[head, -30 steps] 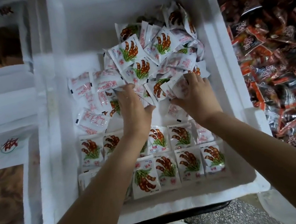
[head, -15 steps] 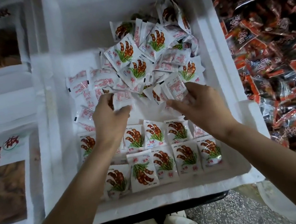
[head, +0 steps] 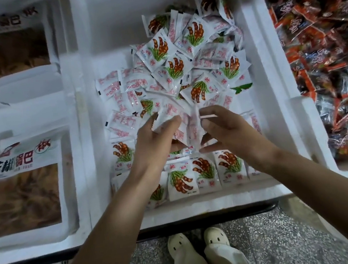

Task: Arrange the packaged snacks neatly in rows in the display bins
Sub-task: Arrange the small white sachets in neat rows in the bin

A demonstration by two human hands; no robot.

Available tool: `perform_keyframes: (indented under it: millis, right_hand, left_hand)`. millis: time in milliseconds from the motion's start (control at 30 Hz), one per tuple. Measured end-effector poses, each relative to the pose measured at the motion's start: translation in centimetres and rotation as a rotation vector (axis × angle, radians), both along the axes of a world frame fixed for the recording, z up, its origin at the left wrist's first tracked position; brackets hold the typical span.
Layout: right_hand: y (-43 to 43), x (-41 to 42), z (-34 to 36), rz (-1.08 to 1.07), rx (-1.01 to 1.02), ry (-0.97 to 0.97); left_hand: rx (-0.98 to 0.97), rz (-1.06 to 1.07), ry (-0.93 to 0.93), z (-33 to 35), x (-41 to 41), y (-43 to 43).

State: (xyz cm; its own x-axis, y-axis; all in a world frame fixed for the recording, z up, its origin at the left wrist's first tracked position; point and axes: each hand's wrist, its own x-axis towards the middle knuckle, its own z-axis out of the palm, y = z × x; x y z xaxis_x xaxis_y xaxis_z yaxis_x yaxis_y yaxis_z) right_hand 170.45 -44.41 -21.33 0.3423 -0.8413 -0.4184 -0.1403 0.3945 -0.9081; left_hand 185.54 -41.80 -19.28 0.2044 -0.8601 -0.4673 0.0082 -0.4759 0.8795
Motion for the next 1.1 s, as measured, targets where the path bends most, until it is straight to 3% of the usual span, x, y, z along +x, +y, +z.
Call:
perform_keyframes:
  millis: [133,300,433,500,867,1000,1067,1100]
  right_hand:
    - [0.6,-1.2,-0.4,0.028,0.128,0.06]
    - [1.0,-2.6,-1.6,0.095,-0.001,0.278]
    - [1.6,-2.9,-3.2,0.271,-0.176,0.595]
    - [2.0,-2.6,-3.6,0.327,-0.232,0.657]
    - [2.4,-1.3,-3.8,0.414,-0.361,0.687]
    - [3.1,-1.9,-3.1,0.439,-0.648,0.852]
    - [3.4,-2.3,-2.3,0.292,-0.651,0.728]
    - [3.4,-2.3,-1.7,0.19,-0.494,0.582]
  left_hand:
    - [-0.027,-0.103,0.049,-0.2,-0.6,1.8]
    - [-0.078,-0.131,-0.126,-0.6,-0.1,2.9]
    - [-0.076,-0.055,-0.17,-0.9,1.2,3.1]
    - [-0.067,-0.063,-0.211,-1.0,1.6,3.3]
    - [-0.126,-0.116,-0.204,-1.1,0.8,4.5]
    - [-0.155,-0.102,-0.204,-1.4,0.3,4.7]
    - [-0.213,-0.118,-0.26,-1.5,0.1,4.8]
    - [-0.249,-0.135,-0.295,-1.6,-0.1,4.9]
